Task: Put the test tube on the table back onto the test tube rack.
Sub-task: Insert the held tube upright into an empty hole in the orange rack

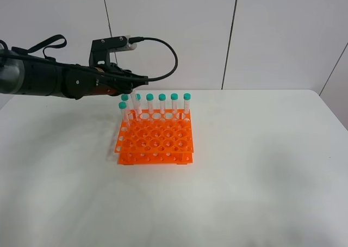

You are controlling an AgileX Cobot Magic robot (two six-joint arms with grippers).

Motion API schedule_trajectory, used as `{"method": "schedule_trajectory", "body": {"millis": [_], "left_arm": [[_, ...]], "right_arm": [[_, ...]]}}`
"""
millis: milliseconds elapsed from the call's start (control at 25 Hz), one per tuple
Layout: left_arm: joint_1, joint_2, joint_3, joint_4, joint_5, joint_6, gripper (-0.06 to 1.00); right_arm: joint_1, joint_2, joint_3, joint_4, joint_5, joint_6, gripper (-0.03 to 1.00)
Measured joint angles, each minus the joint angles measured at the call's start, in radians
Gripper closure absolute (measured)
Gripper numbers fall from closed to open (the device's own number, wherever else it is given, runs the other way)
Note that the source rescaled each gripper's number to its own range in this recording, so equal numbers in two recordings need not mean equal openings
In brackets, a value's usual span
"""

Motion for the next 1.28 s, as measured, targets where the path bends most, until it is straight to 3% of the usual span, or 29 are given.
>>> {"method": "schedule_trajectory", "body": {"millis": [1280], "left_arm": [[-0.011,0.0,0.089,0.003,-0.096,-0.001,0.94]], "right_arm": [[0.0,0.0,0.0,0.0,0.0,0.0,0.61]]}}
